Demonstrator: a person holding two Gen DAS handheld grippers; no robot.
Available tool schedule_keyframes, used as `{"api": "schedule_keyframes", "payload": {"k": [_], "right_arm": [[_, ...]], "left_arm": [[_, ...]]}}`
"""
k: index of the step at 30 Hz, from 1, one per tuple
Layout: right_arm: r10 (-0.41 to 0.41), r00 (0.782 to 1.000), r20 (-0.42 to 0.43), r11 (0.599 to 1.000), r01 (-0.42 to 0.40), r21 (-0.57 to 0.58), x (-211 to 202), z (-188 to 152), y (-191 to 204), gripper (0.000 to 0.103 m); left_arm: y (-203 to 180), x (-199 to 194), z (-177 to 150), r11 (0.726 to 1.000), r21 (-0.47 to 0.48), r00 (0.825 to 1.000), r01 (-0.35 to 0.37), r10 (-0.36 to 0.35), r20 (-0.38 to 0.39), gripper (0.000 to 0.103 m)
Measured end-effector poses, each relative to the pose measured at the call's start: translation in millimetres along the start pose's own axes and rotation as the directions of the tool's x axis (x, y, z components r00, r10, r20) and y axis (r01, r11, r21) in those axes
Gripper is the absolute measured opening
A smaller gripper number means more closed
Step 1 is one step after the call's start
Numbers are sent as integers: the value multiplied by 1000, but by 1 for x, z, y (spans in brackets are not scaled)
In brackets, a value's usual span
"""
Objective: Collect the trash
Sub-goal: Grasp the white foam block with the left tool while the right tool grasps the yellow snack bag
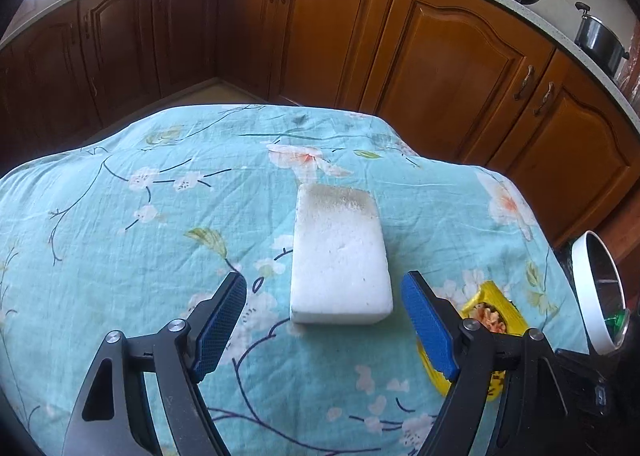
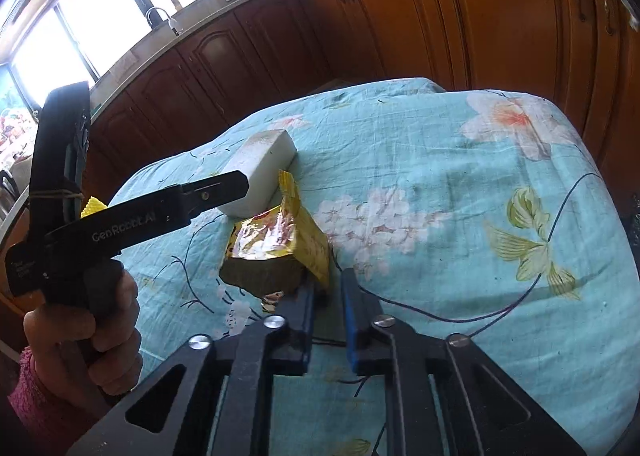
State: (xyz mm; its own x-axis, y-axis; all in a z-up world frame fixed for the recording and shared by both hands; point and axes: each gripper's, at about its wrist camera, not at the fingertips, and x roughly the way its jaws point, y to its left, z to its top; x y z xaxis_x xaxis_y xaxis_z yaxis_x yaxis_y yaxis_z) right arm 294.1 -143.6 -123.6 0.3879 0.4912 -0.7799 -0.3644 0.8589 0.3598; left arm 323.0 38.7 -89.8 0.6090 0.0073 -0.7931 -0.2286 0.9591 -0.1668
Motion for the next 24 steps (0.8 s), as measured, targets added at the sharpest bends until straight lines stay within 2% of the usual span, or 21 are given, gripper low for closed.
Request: {"api": "schedule_keyframes", "payload": {"k": [3,5,6,7,10,16,24], "right_arm": [[-1,1000,22,1000,1,11,-9,-2,-4,0],[-2,999,38,1000,1,22,-17,-3,-8,0],[-4,999,48,1000,3,30,-22,-4,-10,0],[-10,998,58,999,8,37,-28,-6,-13,0],[-24,996,84,998,19,61,-43,-9,-21,0],[-47,991,123,996,37,85,-73,-21,-34,0],[-77,984,161,991,58,118,-108,-36,-48,0]], "left_arm": [[-6,14,2,998,31,999,-50,50,6,77],[-10,22,1,997,48,998,-56,56,0,65],[-13,24,0,997,55,999,-51,52,-7,54],[-15,25,-1,997,59,999,-42,43,-7,48],[-22,19,-7,996,75,999,-51,50,16,47],[-45,-7,-31,997,82,1000,13,-15,23,47],[-93,-45,-71,984,145,994,107,-111,22,47]]}}
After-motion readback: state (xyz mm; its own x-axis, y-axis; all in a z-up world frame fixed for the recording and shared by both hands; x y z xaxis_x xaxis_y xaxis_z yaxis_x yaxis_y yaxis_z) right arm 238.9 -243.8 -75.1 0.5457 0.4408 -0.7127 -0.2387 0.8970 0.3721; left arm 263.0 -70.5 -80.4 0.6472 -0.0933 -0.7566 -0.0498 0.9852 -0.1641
